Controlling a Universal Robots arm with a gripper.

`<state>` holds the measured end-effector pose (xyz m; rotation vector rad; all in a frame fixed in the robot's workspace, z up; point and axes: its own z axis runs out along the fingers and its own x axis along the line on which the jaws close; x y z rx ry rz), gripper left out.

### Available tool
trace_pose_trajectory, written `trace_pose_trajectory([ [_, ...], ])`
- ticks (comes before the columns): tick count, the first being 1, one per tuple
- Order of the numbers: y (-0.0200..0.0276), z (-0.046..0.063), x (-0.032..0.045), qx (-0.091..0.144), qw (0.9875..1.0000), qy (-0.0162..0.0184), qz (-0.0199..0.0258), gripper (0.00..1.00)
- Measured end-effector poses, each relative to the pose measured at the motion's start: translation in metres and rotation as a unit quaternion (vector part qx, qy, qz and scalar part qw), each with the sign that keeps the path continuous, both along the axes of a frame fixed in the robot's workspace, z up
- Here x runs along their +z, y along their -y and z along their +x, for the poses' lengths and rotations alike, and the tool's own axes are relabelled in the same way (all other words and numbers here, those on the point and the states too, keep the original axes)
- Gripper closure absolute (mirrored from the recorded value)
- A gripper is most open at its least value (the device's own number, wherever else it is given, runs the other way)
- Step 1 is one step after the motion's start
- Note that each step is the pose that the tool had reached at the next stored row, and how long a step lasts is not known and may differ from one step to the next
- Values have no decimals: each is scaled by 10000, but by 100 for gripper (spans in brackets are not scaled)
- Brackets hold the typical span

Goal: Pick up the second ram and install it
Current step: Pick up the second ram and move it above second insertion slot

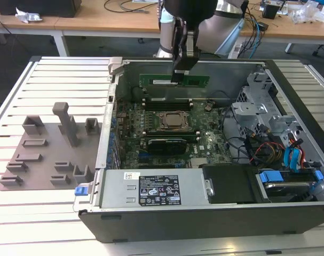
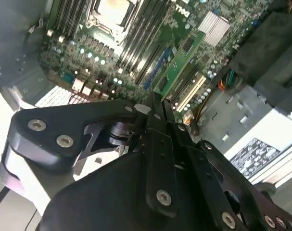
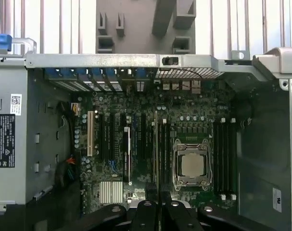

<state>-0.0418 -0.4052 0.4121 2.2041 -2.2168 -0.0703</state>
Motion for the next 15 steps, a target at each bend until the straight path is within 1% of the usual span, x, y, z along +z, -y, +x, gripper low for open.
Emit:
trace_pose_trajectory([
  [3, -8, 70, -51, -1, 10000, -3, 0, 87],
  [4, -13, 109, -78, -1, 10000, -5, -1, 87],
  [5, -21, 174, -115, -1, 10000, -8, 0, 87],
  [6, -32, 264, -167, 0, 10000, -15, 0, 87],
  [7, -38, 309, -216, -1, 10000, -17, -1, 87],
  [9, -39, 310, -269, 0, 10000, -18, 0, 87],
  [10, -39, 309, -278, 1, 10000, -18, 10, 87],
  [15, -39, 310, -280, 2, 10000, -18, 18, 87],
])
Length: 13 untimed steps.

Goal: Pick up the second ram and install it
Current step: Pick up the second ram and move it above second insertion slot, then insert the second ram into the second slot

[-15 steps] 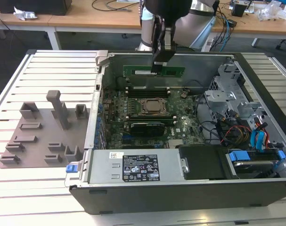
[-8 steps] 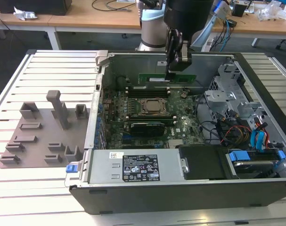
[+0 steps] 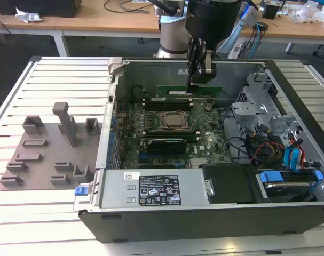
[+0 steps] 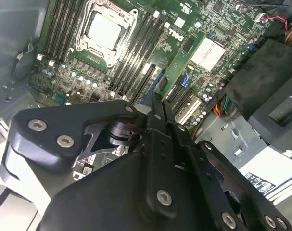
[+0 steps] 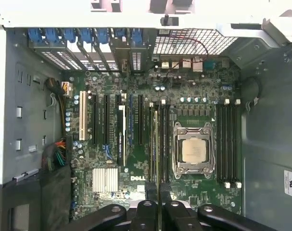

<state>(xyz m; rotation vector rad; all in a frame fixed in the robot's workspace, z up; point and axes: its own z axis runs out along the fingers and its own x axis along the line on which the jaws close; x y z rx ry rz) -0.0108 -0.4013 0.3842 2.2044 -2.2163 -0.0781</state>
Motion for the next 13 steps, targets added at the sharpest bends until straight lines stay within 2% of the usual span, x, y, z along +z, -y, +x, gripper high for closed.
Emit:
trace_pose_trajectory([
  [7, 0, 0, -2, 0, 10000, 0, 1, 87],
  [13, 0, -1, -76, 0, 10000, 0, 2, 87],
])
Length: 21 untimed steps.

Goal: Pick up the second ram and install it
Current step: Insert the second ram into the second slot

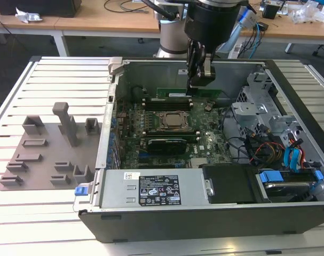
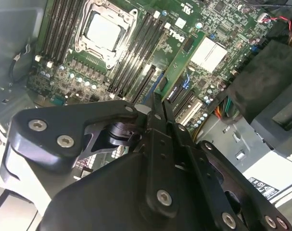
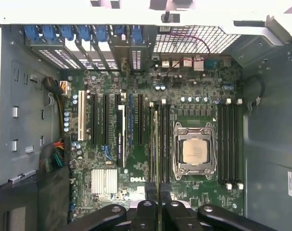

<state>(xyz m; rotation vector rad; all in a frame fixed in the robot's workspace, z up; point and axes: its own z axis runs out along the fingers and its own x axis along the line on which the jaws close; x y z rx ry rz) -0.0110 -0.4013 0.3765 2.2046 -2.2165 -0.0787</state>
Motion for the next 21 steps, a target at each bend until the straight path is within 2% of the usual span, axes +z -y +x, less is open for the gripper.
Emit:
trace_pose_trajectory([
  [13, 0, 0, -175, 0, 10000, 0, 0, 87],
  [21, 0, 0, -238, 0, 10000, 0, 0, 87],
])
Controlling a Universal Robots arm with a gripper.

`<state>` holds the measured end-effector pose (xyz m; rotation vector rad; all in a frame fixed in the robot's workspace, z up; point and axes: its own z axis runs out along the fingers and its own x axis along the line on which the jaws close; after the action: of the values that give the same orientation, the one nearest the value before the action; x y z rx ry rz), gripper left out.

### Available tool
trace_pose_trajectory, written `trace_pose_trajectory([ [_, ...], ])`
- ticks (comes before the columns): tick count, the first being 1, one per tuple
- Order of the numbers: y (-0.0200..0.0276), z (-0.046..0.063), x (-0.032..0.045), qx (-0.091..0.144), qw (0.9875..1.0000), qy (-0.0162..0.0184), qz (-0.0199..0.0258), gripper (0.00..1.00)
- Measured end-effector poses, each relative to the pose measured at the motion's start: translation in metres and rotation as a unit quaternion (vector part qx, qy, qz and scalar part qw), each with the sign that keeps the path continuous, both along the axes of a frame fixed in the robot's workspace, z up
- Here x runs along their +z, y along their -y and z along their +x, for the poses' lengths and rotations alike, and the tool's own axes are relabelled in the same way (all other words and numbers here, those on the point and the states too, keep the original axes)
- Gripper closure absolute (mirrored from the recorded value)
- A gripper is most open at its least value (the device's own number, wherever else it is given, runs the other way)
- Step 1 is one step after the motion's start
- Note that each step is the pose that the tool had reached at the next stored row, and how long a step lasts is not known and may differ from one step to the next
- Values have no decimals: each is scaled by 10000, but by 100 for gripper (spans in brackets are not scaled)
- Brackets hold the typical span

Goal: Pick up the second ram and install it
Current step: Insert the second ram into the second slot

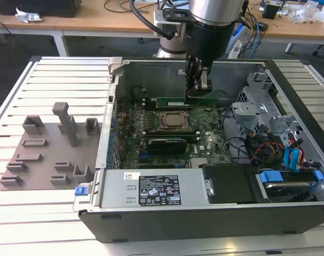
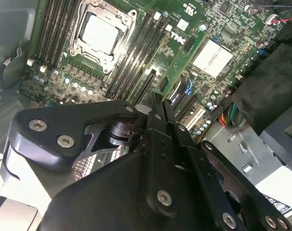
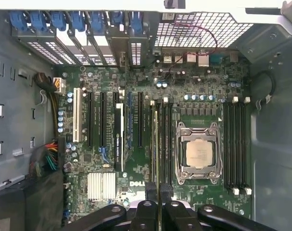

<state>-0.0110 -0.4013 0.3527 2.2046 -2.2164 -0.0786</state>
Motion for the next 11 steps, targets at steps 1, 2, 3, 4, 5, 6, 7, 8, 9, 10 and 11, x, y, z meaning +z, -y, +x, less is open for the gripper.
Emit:
trace_pose_trajectory([
  [1, 0, 0, -11, 0, 10000, 0, 0, 87],
  [2, 0, 0, -24, 0, 10000, 0, 0, 87],
  [3, 0, 0, -34, 0, 10000, 0, 0, 87],
  [4, 0, 0, -44, 0, 10000, 0, 1, 87],
  [5, 0, 0, -53, 0, 10000, 0, 0, 87],
  [6, 0, 0, -59, 0, 10000, 0, 1, 87],
  [7, 0, 0, -68, 0, 10000, 0, 1, 87],
  [8, 0, 0, -79, 0, 10000, 0, 0, 87],
  [9, 0, 0, -93, 0, 10000, 0, 1, 87],
  [10, 0, 0, -106, 0, 10000, 0, 1, 87],
  [11, 0, 0, -119, 0, 10000, 0, 1, 87],
])
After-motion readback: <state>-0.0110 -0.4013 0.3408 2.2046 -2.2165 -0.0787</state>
